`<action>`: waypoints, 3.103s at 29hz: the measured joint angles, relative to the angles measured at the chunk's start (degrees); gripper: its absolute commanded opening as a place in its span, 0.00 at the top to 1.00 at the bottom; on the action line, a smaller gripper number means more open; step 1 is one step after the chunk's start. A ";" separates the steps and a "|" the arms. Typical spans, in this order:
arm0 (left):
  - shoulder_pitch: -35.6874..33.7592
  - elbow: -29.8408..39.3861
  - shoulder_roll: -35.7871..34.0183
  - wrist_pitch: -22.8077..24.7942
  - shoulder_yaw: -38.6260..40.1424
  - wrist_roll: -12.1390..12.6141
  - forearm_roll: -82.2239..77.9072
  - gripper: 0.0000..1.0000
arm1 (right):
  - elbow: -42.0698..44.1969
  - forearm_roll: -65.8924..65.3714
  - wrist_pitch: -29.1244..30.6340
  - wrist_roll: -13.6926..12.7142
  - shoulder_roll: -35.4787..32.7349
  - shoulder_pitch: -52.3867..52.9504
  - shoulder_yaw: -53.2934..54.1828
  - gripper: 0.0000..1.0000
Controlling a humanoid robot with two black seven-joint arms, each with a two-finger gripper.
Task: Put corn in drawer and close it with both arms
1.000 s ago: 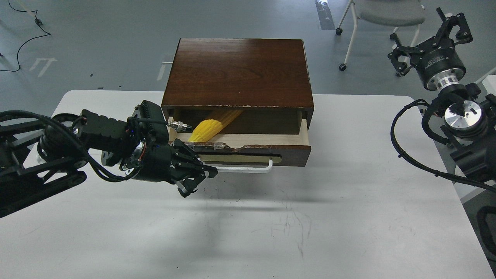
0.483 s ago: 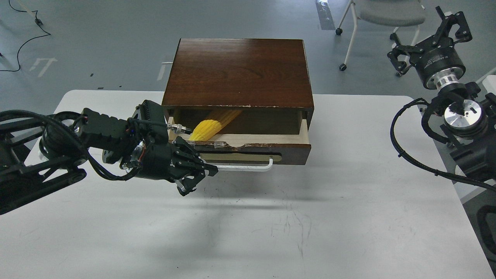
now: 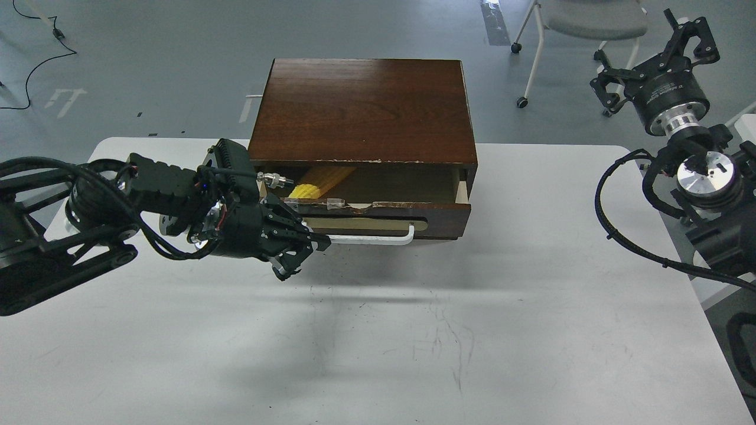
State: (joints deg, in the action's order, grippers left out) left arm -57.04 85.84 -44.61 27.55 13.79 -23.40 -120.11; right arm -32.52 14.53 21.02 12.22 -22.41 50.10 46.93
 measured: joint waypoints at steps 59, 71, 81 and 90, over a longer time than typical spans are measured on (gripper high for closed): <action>-3.65 -6.06 -6.28 -1.84 14.21 -4.59 54.57 0.43 | -0.05 -0.02 0.66 0.10 -2.06 0.32 0.36 0.00; -3.44 -42.67 2.62 -1.87 15.67 -0.16 113.71 0.32 | 1.06 -0.12 -0.98 0.23 -2.09 0.46 0.43 0.00; -2.82 -69.20 16.46 0.45 16.90 6.10 131.19 0.24 | 1.64 0.51 -0.44 0.53 -0.44 0.00 3.61 0.00; -0.30 -70.11 19.04 0.47 17.30 5.67 132.20 0.02 | 3.76 1.20 0.17 0.52 1.64 -0.35 5.44 0.00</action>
State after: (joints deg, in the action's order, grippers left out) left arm -57.34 15.73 -25.57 28.02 31.10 -17.73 12.09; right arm -28.76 15.73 21.19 12.74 -20.77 49.75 52.37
